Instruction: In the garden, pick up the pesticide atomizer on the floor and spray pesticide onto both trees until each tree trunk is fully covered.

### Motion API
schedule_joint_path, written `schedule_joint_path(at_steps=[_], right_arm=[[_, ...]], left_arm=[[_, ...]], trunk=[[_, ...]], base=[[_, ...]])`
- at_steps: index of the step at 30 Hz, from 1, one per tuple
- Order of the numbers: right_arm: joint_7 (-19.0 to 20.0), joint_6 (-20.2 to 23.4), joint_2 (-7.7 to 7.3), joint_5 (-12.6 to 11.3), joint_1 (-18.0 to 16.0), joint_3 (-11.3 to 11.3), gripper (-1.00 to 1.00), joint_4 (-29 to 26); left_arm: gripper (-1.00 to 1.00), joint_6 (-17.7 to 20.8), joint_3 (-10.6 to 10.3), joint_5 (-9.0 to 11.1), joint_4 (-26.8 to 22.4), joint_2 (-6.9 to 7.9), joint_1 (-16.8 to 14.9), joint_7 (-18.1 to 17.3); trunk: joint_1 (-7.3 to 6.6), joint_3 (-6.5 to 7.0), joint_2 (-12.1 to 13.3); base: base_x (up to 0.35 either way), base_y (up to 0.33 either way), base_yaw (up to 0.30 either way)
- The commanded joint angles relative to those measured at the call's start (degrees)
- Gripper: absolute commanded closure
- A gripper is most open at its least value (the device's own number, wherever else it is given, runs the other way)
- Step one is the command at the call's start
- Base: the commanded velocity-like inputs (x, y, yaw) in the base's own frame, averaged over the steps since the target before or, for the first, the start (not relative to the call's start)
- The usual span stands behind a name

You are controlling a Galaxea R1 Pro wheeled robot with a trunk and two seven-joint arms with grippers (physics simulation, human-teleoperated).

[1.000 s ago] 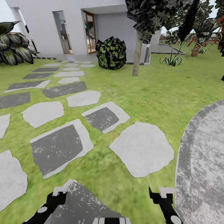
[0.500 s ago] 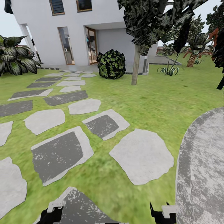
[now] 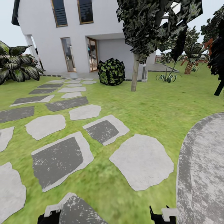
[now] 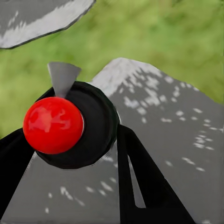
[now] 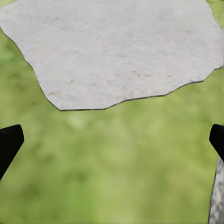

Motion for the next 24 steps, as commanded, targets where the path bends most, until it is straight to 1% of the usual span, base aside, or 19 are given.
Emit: schedule_joint_path(at_steps=[1, 3, 7, 18, 24], right_arm=[[-0.23, -0.16, 0.03, 0.61, -0.03, -0.29, -1.0, 0.07], [-0.23, -0.16, 0.04, 0.61, -0.03, -0.29, -1.0, 0.09], [-0.28, -0.16, 0.01, 0.58, -0.03, -0.33, -1.0, 0.1], [-0.4, -0.16, -0.02, 0.53, -0.03, -0.38, -1.0, 0.05], [-0.41, -0.16, -0.02, 0.52, -0.03, -0.38, -1.0, 0.02]], left_arm=[[1.0, -0.29, 0.89, -0.15, 0.07, -0.05, -0.01, -0.41], [1.0, -1.05, 1.36, -0.18, 0.1, -0.04, 0.04, -0.44], [1.0, -2.21, 1.61, -0.19, 0.13, -0.04, 0.17, -0.45], [1.0, -2.54, 1.73, -0.2, 0.13, -0.12, 0.22, -0.45], [1.0, -2.55, 1.76, -0.2, 0.13, -0.12, 0.22, -0.45]], trunk=[[-0.04, 0.18, 0.0], [-0.09, 0.63, 0.03], [-0.19, 1.51, 0.08], [-0.47, 3.95, 0.23], [-1.79, 5.03, 2.63]], base=[[0.0, 0.0, 0.0], [0.0, 0.0, 0.0], [0.0, 0.0, 0.0], [0.0, 0.0, 0.0], [0.0, 0.0, 0.0]])
